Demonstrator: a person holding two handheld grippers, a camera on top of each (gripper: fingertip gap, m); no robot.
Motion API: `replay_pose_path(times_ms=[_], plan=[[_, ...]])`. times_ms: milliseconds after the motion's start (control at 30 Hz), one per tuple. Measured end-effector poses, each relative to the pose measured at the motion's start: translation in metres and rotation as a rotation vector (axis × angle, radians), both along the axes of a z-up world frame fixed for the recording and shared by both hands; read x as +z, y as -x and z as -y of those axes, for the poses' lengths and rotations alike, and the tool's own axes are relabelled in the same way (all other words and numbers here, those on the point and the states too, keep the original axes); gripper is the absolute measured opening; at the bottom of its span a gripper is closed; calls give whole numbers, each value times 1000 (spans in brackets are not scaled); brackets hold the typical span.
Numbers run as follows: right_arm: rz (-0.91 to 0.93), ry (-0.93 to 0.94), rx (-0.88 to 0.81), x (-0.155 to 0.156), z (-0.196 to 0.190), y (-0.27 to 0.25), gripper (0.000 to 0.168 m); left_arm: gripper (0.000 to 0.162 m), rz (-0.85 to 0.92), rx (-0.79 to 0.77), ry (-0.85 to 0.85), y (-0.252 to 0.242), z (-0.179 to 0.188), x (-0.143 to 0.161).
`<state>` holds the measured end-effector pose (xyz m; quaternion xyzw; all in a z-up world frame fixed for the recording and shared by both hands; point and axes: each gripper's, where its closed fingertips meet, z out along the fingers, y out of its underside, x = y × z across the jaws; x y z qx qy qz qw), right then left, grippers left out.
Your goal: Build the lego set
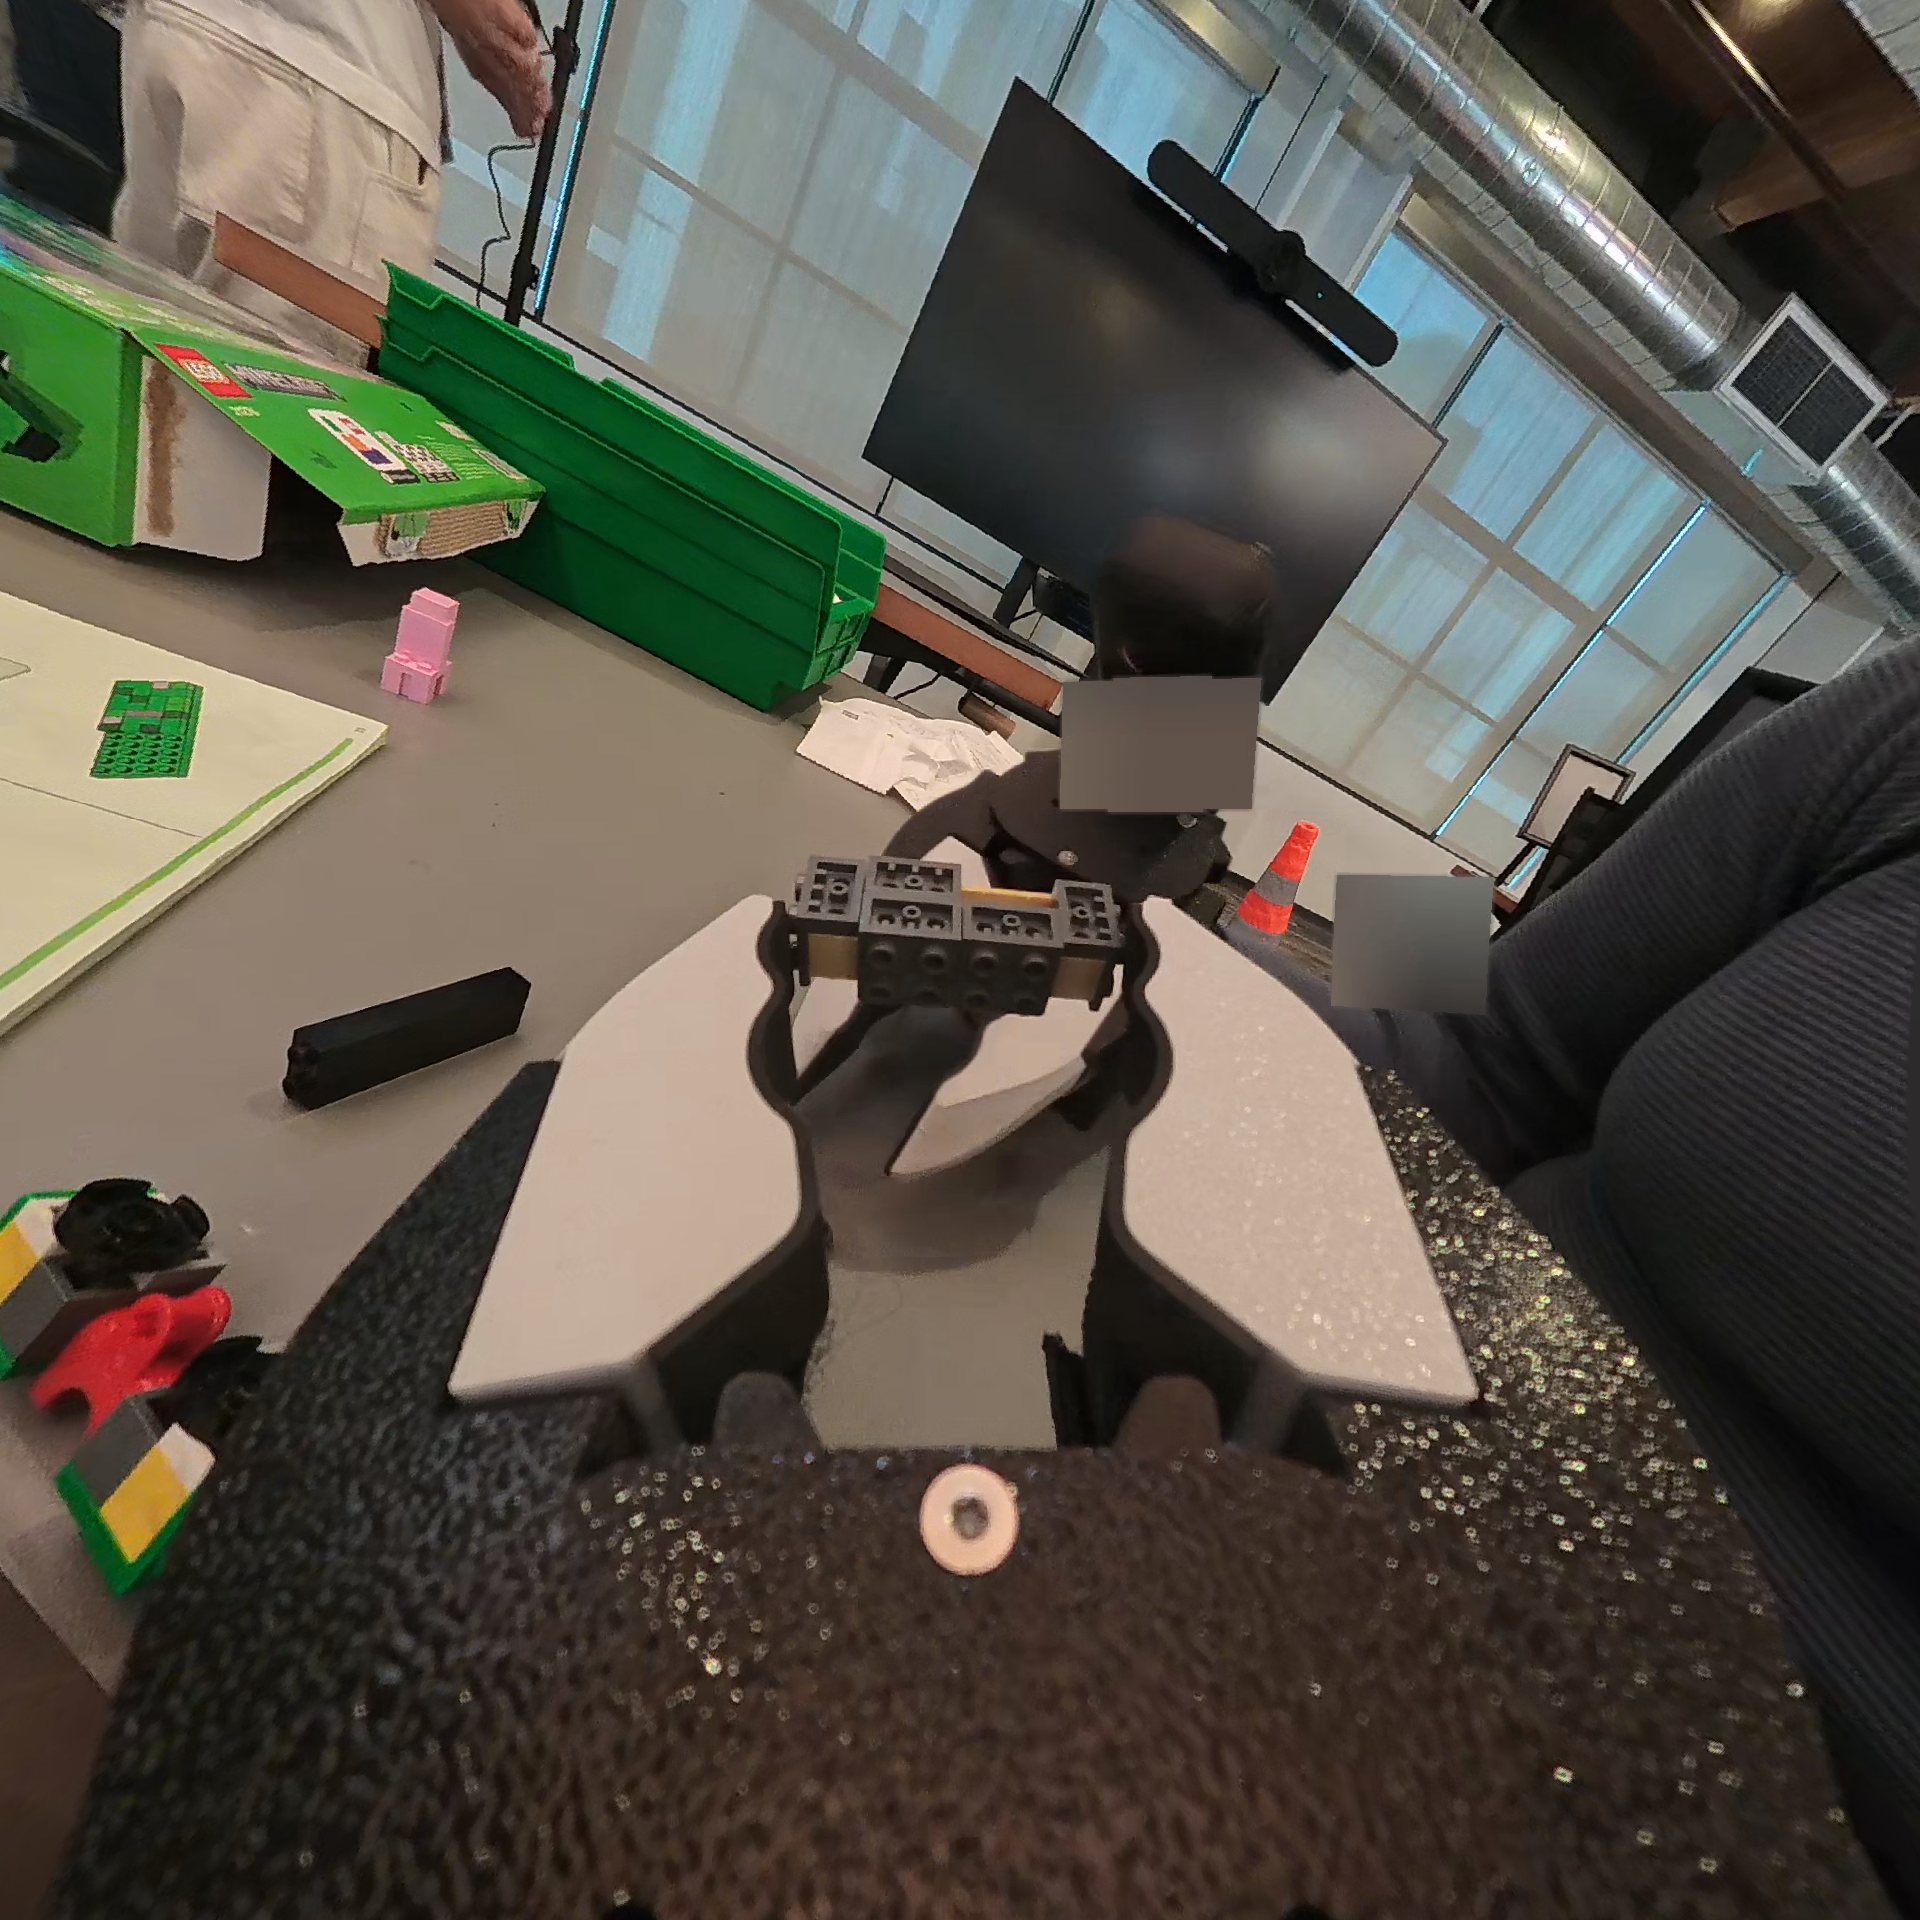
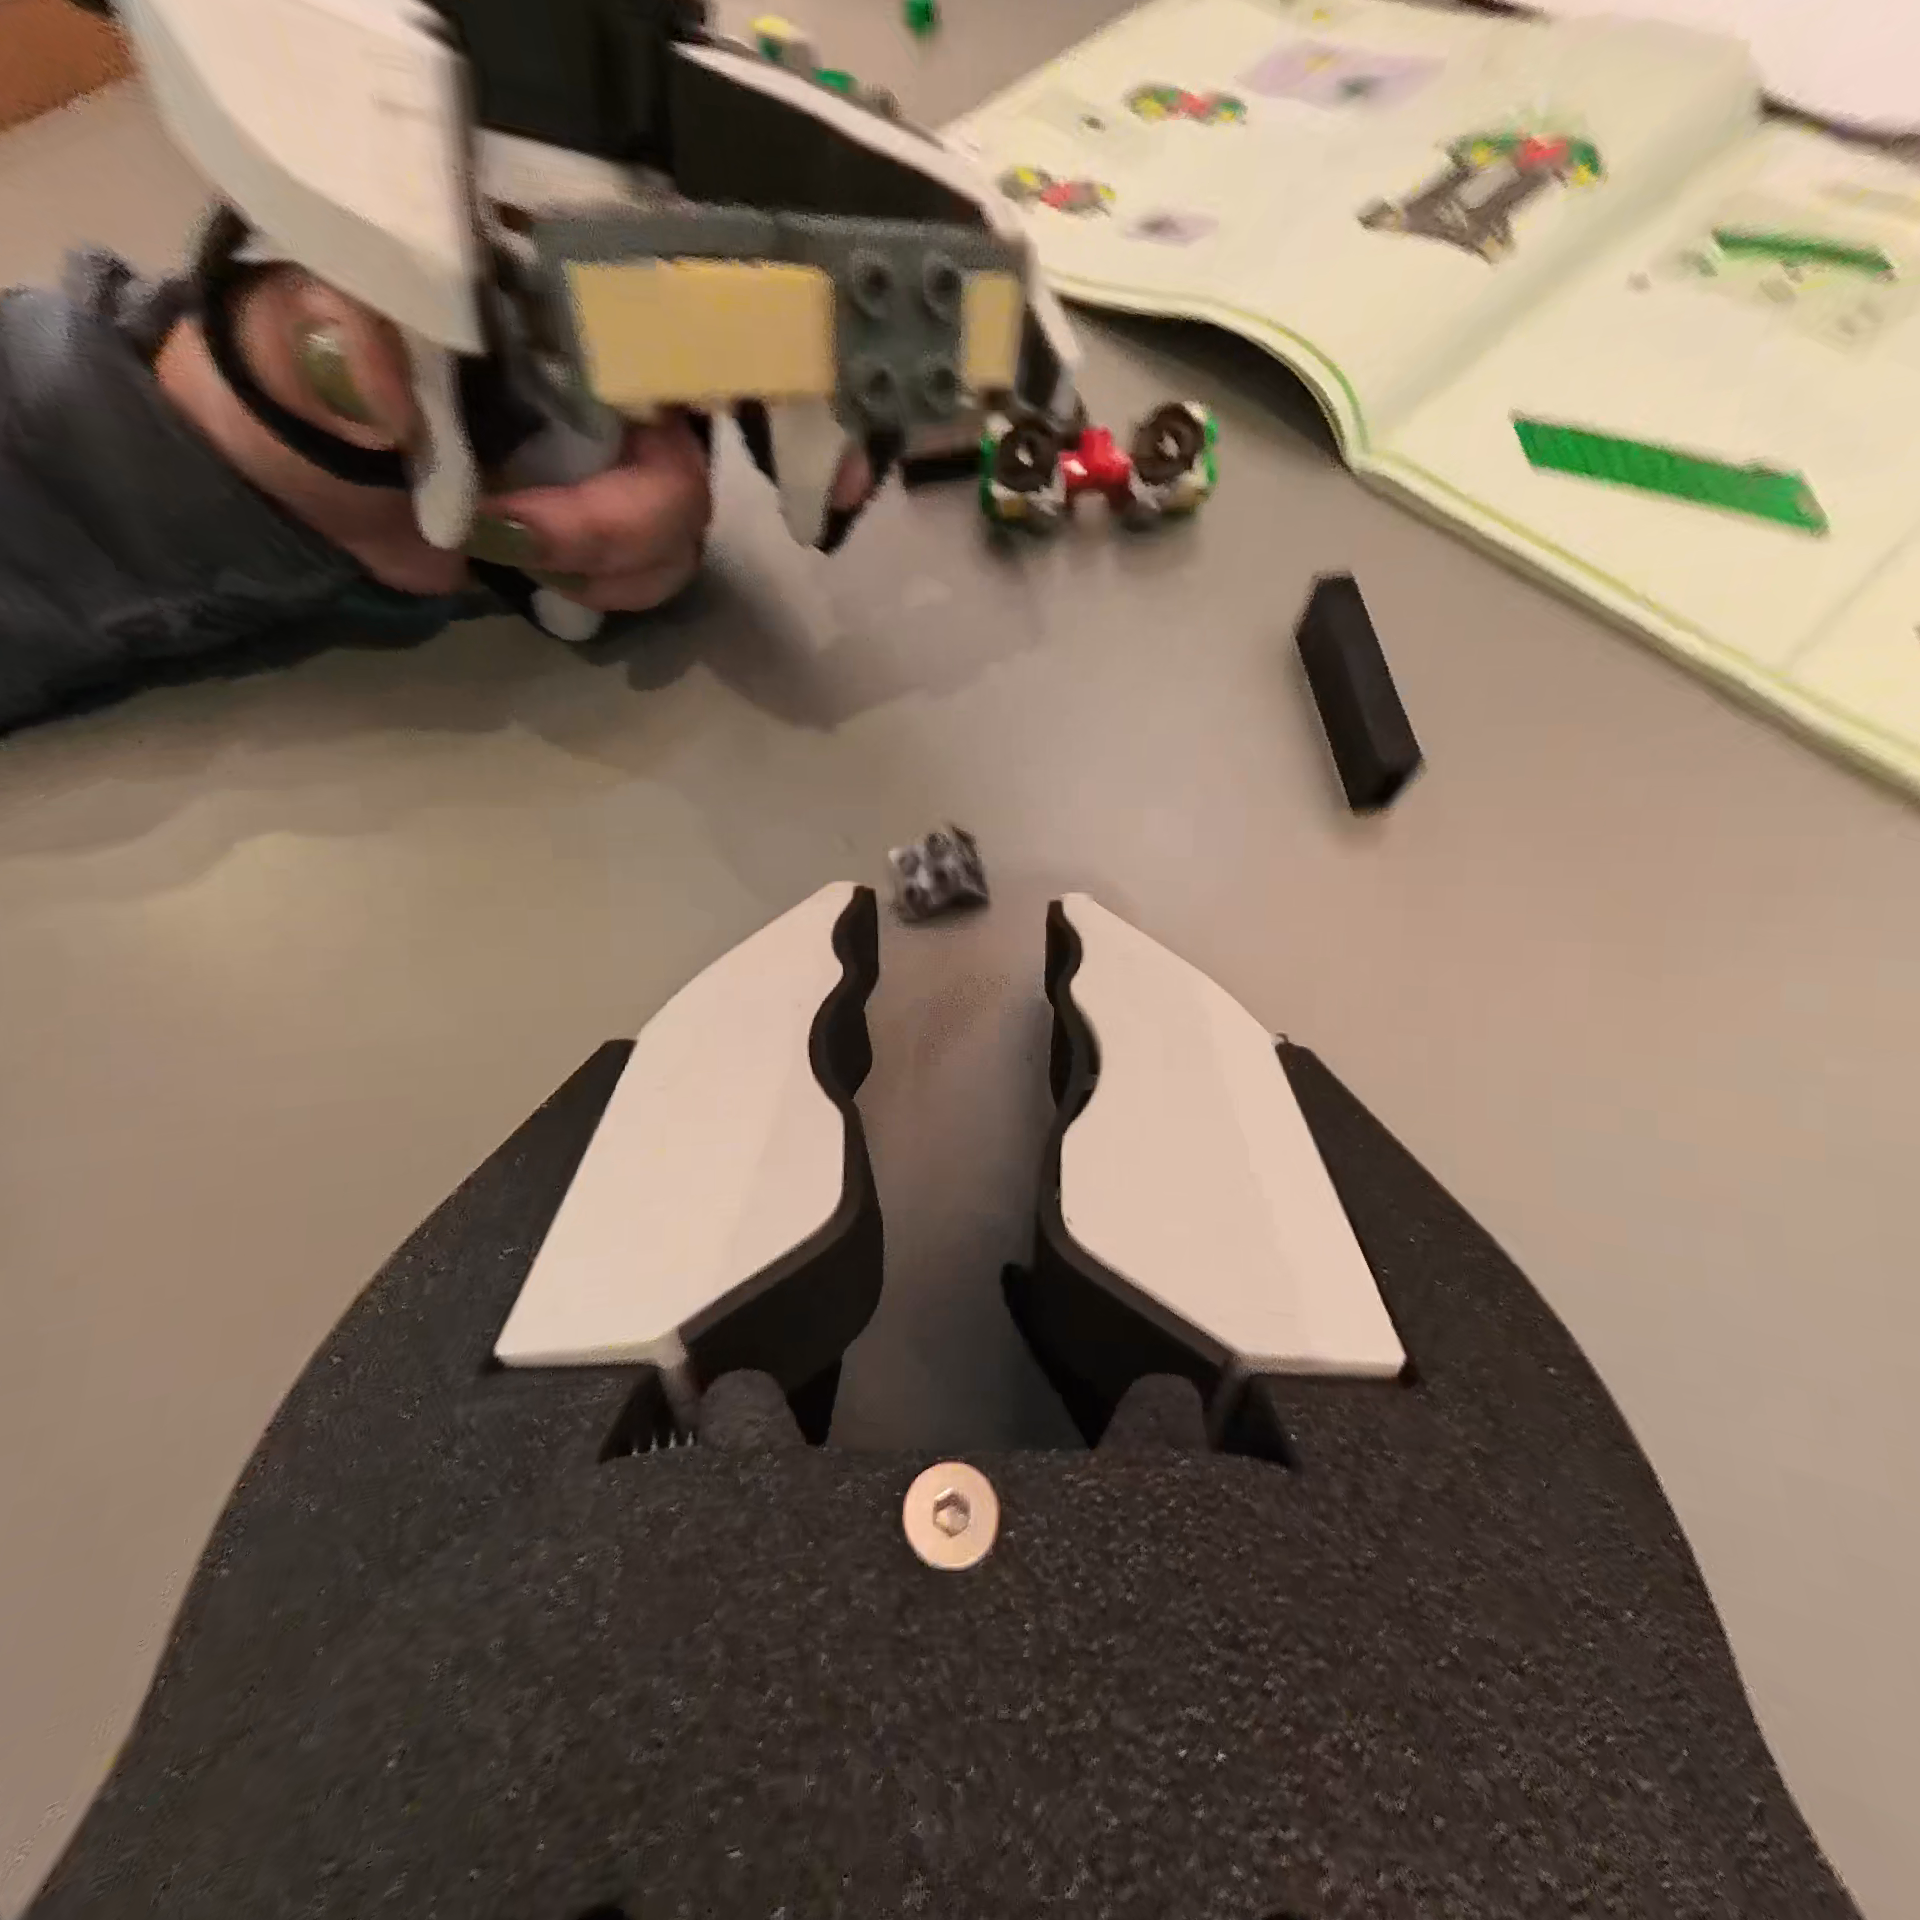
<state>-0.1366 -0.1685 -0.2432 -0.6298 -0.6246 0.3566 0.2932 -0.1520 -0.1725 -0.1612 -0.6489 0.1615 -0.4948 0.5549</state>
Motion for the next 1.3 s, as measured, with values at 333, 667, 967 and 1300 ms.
replay_pose_path(times_ms=[333, 667, 967, 1300], plan=[[31, -240, 265, -9, 15, 13, 22, 61, 3, 4, -4, 1, 0, 1], [48, -205, 28, -7, 7, 5, 23, 61, 16, 4, -2, 2, 0, 1], [77, -305, -149, -7, -21, 14, 20, 61, 17, 12, -9, 3, 0, 2], [53, -88, -344, -3, -1, 11, 21, 61, -169, 271, -230, 30, -2, 15]])
